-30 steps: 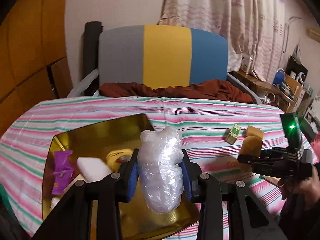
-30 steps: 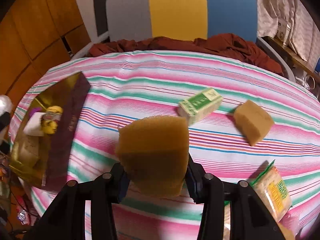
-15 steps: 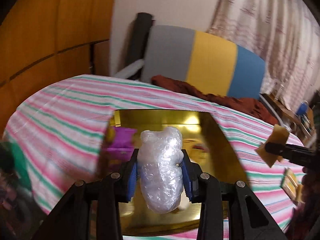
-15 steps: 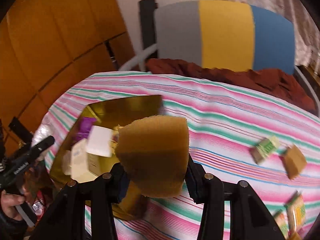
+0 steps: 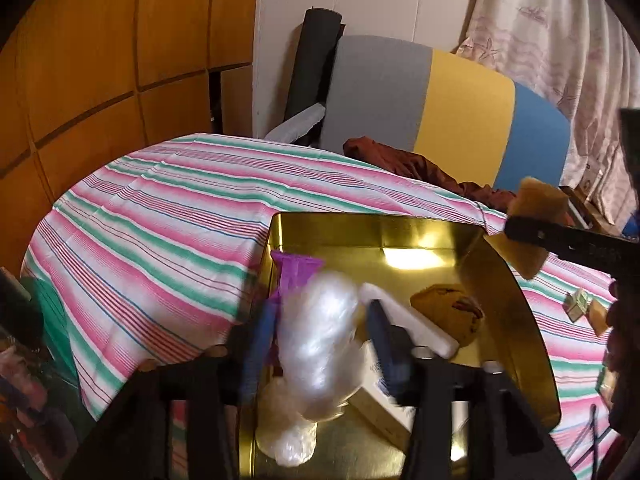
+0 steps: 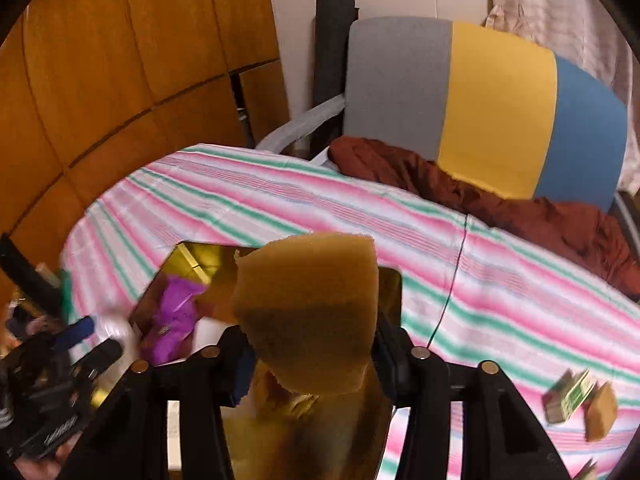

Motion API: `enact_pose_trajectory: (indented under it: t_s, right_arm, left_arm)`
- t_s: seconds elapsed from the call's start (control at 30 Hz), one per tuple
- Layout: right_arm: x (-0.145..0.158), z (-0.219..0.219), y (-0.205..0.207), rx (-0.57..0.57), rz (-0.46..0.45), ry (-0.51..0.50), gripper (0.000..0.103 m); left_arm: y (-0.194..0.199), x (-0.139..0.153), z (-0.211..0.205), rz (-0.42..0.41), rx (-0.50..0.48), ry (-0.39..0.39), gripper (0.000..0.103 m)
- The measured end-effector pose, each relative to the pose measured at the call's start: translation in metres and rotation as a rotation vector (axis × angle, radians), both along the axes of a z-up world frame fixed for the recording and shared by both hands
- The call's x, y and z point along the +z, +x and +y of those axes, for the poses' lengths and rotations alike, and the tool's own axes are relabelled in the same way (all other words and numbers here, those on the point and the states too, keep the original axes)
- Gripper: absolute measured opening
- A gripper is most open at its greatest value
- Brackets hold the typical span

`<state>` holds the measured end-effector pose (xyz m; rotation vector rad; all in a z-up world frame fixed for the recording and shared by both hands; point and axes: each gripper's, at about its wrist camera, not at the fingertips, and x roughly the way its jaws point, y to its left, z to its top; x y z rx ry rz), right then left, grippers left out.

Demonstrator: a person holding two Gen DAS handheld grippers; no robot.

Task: Organize objects
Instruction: 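Open both tools to release the bundle and sponge into the tray, then reach the left tool to the green essential-oil box and grasp it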

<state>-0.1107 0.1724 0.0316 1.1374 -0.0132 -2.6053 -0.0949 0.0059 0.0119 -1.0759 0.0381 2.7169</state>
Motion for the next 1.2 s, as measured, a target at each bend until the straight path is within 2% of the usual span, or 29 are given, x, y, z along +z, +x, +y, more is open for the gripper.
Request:
enact_pose_trajectory:
  t_s: [0.03, 0.1, 0.13, 0.33, 0.7, 0.97, 1.2]
  right_arm:
    - [-0.003, -0.003, -0.005, 0.002, -0.007, 0.013, 0.061]
    - [-0.006, -0.004, -0.011, 0.000, -0.021, 0.014, 0.077]
    - [-0.006, -0.004, -0.011, -0.002, -0.020, 0.009, 0.079]
    - [-0.013, 0.003, 0.005, -0.004, -0.028, -0.024, 0.079]
    - [-0.010, 0.045, 0.058, -0.096, 0.010, -0.063, 0.083]
    - [-0.020, 0.112, 0.092, -0.245, -0.002, -0.071, 0.083]
    - [-0.034, 0.189, 0.113, -0.408, -0.027, -0.074, 0.083]
  left_arm:
    - [-0.002, 0.000, 0.001, -0.001, 0.003, 0.002, 0.068]
    - [-0.005, 0.001, 0.003, -0.005, 0.009, 0.008, 0.089]
    - [-0.005, 0.002, 0.003, -0.004, 0.005, 0.010, 0.090]
    - [0.001, 0.005, 0.007, 0.001, -0.014, 0.023, 0.090]
    - [0.026, 0.018, 0.016, 0.022, -0.051, 0.047, 0.092]
    - [0.043, 0.024, 0.035, 0.024, -0.113, 0.064, 0.092]
    - [0.053, 0.025, 0.058, 0.011, -0.173, 0.070, 0.092]
